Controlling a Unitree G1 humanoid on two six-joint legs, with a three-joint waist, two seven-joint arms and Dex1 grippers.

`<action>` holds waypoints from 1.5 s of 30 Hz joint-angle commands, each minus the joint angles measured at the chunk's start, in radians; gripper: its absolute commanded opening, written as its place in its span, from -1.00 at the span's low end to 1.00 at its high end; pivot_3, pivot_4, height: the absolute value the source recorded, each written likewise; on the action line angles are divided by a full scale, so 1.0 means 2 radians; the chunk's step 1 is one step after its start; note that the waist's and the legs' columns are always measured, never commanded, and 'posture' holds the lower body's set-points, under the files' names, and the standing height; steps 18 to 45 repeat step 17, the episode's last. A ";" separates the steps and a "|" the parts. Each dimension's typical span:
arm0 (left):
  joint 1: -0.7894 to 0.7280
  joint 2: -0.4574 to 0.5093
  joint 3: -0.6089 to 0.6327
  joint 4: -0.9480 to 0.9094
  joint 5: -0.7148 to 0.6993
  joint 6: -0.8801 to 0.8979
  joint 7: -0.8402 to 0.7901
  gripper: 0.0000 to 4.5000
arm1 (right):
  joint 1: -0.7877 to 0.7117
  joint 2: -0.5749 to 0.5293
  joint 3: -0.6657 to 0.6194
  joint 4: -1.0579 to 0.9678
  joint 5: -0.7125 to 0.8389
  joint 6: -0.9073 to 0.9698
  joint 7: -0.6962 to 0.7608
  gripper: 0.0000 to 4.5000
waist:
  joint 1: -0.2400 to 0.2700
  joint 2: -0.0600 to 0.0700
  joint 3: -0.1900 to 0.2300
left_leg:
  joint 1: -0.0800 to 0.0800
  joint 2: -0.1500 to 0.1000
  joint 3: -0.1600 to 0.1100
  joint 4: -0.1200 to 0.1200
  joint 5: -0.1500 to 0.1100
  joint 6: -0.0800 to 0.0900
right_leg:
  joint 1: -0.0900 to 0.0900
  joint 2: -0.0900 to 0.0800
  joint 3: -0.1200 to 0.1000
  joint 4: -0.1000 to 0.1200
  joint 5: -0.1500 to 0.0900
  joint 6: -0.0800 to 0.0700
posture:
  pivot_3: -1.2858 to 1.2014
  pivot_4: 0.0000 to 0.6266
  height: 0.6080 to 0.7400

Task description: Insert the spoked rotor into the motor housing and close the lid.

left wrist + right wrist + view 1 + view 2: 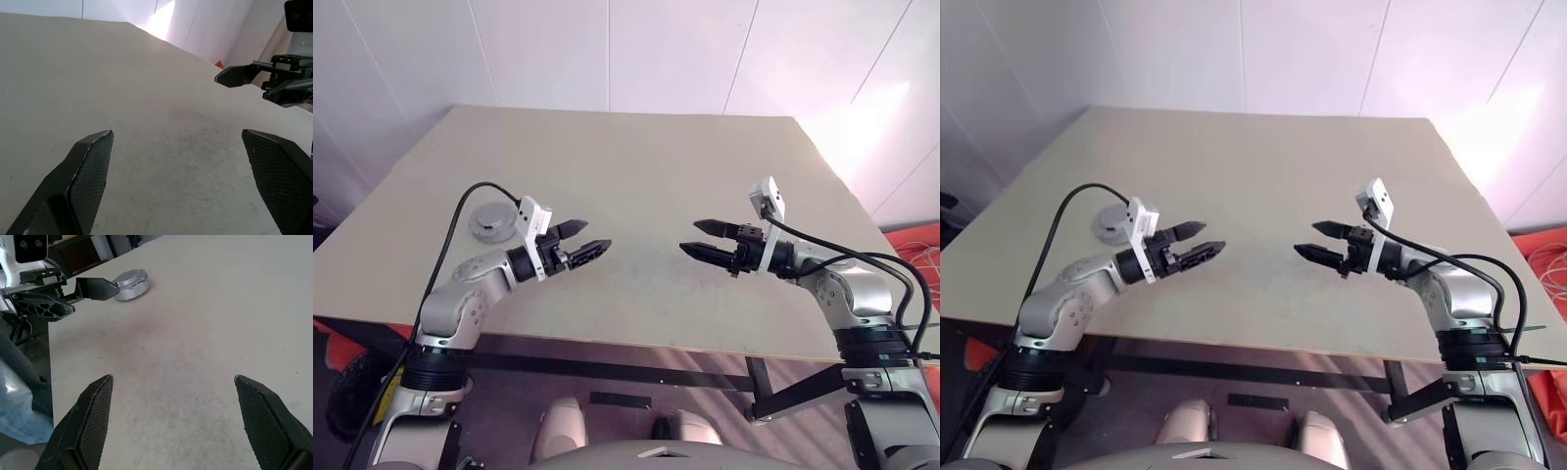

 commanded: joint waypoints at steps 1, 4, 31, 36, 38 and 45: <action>-0.002 -0.004 0.011 -0.017 -0.006 -0.006 0.004 0.99 | -0.016 0.003 -0.001 0.002 -0.007 -0.016 -0.002 1.00 | 0.000 0.000 0.000 | 0.000 0.000 0.000 0.000 0.000 0.000 | 0.000 0.000 0.000 0.000 0.000 0.000 | 0.03 -1.00 1.00; -0.005 -0.007 0.011 -0.015 -0.004 -0.007 0.006 0.99 | -0.016 0.006 -0.001 0.004 -0.012 -0.018 -0.004 1.00 | 0.000 0.000 0.000 | 0.000 0.000 0.000 0.000 0.000 0.000 | 0.000 0.000 0.000 0.000 0.000 0.000 | 0.03 -1.00 1.00; -0.009 -0.013 0.009 -0.011 -0.002 -0.012 0.009 0.99 | -0.018 0.009 -0.005 -0.014 -0.013 -0.007 -0.020 1.00 | 0.000 0.000 0.000 | 0.000 0.000 0.000 0.000 0.000 0.000 | 0.000 0.000 0.000 0.000 0.000 0.000 | 0.03 -1.00 1.00; -0.009 -0.013 0.009 -0.011 -0.002 -0.012 0.009 0.99 | -0.018 0.009 -0.005 -0.014 -0.013 -0.007 -0.020 1.00 | 0.000 0.000 0.000 | 0.000 0.000 0.000 0.000 0.000 0.000 | 0.000 0.000 0.000 0.000 0.000 0.000 | 0.03 -1.00 1.00; -0.009 -0.013 0.009 -0.011 -0.002 -0.012 0.009 0.99 | -0.018 0.009 -0.005 -0.014 -0.013 -0.007 -0.020 1.00 | 0.000 0.000 0.000 | 0.000 0.000 0.000 0.000 0.000 0.000 | 0.000 0.000 0.000 0.000 0.000 0.000 | 0.03 -1.00 1.00; -0.009 -0.013 0.009 -0.011 -0.002 -0.012 0.009 0.99 | -0.018 0.009 -0.005 -0.014 -0.013 -0.007 -0.020 1.00 | 0.000 0.000 0.000 | 0.000 0.000 0.000 0.000 0.000 0.000 | 0.000 0.000 0.000 0.000 0.000 0.000 | 0.03 -1.00 1.00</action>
